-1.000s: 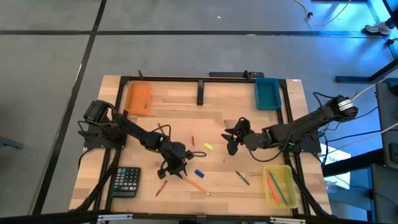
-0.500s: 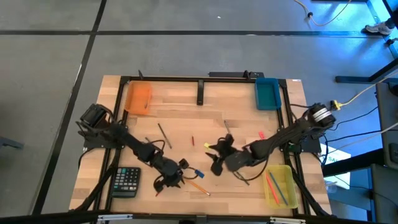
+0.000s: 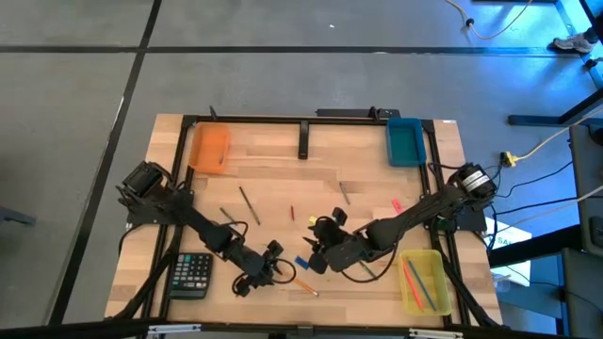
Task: Sort crayons/erasers/pens/pencils in bins
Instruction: Put the yellow pencil into the yellow bin
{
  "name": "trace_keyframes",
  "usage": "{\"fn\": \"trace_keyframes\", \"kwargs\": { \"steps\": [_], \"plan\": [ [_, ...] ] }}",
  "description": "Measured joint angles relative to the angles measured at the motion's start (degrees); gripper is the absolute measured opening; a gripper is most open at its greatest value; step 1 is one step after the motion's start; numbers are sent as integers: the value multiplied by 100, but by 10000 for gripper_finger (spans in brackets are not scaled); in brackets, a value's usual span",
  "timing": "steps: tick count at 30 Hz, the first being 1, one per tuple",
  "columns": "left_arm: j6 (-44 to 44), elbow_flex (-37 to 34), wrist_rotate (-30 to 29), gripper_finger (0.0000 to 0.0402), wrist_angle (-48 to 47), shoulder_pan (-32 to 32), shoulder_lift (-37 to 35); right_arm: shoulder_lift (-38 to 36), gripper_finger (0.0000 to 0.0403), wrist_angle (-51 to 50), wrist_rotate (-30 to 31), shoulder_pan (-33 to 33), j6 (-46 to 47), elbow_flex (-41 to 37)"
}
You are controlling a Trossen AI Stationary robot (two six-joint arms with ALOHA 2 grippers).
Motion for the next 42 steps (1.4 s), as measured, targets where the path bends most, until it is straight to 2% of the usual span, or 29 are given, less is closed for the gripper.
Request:
{"fn": "trace_keyframes", "kwargs": {
  "steps": [19, 36, 42],
  "plan": [
    [4, -2, -133, 172, 30, -16, 90, 4, 161, 17, 59, 35, 199, -2],
    [-465, -2, -188, 172, -71, 463, 90, 4, 161, 26, 102, 129, 433, -7],
    [-472, 9, -124, 166, 129, 506, 324, 4, 161, 33, 100, 129, 576, -7]
  ]
}}
